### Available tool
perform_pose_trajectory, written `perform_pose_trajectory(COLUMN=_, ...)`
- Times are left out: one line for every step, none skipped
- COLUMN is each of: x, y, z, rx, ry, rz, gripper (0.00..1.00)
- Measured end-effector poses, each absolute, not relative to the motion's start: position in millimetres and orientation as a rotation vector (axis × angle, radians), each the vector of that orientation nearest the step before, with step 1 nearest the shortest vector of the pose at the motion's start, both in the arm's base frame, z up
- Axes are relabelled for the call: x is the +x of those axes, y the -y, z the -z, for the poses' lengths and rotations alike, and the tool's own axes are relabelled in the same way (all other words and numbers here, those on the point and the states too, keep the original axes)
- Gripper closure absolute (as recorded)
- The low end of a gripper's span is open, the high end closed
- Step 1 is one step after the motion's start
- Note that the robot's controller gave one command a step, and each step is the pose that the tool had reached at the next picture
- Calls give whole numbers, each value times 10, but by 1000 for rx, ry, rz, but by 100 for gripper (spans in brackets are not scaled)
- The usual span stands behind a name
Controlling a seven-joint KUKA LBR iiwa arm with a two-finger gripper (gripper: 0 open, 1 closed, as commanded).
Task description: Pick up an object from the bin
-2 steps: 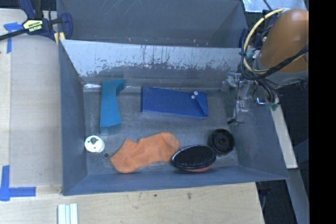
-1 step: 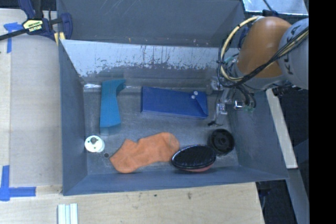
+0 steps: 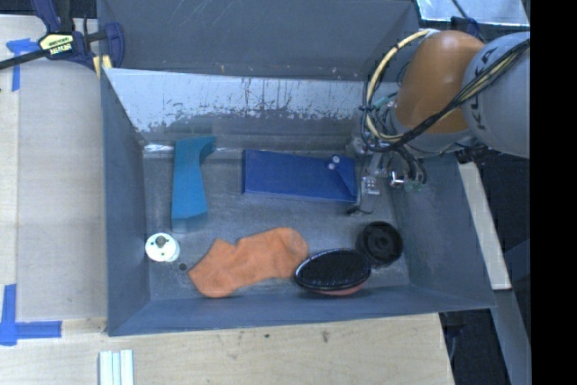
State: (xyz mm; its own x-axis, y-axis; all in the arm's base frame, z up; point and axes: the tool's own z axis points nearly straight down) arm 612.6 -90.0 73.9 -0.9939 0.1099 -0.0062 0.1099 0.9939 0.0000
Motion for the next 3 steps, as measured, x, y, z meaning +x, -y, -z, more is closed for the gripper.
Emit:
perform_pose_trajectory(x=6211, y=537, z=-717, rx=306, ry=-3121, rz=0, gripper=100)
perform_pose_trajectory(x=6211, y=537, z=-717, rx=305, ry=-3122, rz=0, gripper=100)
perform_pose_trajectory(x=5711, y=528, z=-2755, rx=289, ry=-3129, rz=0, gripper=100)
